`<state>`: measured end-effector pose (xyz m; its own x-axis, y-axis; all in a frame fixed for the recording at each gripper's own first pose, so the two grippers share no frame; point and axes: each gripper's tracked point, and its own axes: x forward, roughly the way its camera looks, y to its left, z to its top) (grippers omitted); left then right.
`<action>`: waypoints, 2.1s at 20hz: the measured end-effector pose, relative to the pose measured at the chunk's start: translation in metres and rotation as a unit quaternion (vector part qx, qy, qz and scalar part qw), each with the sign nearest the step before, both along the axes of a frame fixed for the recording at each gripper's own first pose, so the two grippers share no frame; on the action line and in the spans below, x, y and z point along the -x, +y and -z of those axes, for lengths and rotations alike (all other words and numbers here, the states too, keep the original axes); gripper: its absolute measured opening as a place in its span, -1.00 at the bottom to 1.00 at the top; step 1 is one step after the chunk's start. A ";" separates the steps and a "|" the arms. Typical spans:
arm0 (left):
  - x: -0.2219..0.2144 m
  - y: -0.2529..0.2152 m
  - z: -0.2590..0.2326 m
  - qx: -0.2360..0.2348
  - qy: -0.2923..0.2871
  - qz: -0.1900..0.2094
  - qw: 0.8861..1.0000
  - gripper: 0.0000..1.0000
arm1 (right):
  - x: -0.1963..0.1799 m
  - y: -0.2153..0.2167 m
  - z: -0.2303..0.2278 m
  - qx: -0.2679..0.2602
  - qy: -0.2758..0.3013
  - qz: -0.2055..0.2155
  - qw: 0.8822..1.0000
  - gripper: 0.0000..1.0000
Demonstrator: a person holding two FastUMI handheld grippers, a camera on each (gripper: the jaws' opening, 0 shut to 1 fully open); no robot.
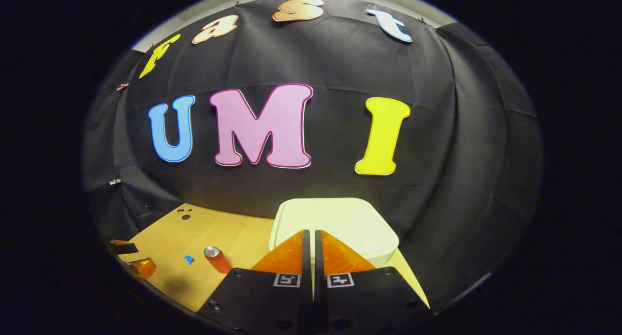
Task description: Press the lid of the desktop garbage bin to open it, pick up the crumpled paper on the desktop and throw it into the bin, then pick up the pop can on the desktop and drop it into the bin, and finally close the garbage bin lid.
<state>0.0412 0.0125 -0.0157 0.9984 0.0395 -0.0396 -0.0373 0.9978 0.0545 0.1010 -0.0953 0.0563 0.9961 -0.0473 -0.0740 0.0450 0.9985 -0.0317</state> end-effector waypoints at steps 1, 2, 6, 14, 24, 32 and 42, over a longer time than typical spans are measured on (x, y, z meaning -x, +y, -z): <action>0.000 -0.001 0.001 -0.001 0.000 0.001 1.000 0.92 | -0.006 -0.007 0.000 0.002 0.001 0.008 1.000 -0.90; -0.001 -0.002 0.000 -0.002 0.001 0.000 1.000 0.92 | -0.011 -0.012 0.001 0.003 0.002 0.014 1.000 -0.89; -0.001 0.000 -0.001 0.000 -0.002 -0.004 1.000 0.92 | -0.029 -0.026 0.009 -0.007 0.016 0.028 0.999 -0.89; -0.007 0.005 0.002 0.001 0.005 -0.025 1.000 0.92 | -0.049 -0.032 0.028 0.001 0.038 0.027 0.999 -0.89; -0.020 0.005 0.017 0.017 0.036 -0.061 0.997 0.92 | -0.048 -0.029 0.042 0.018 0.037 0.020 0.999 -0.89; -0.038 -0.016 0.011 0.030 0.044 -0.072 0.996 0.92 | -0.047 -0.028 0.045 -0.007 0.027 -0.003 1.000 -0.89; -0.036 0.003 -0.006 0.031 0.022 -0.064 0.997 0.92 | -0.034 -0.015 0.002 0.036 -0.008 -0.006 0.999 -0.81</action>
<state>0.0776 0.0158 -0.0095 0.9827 0.1622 -0.0891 -0.1630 0.9866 -0.0022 0.1345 -0.1099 0.0544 0.9977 -0.0405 -0.0542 0.0348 0.9940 -0.1033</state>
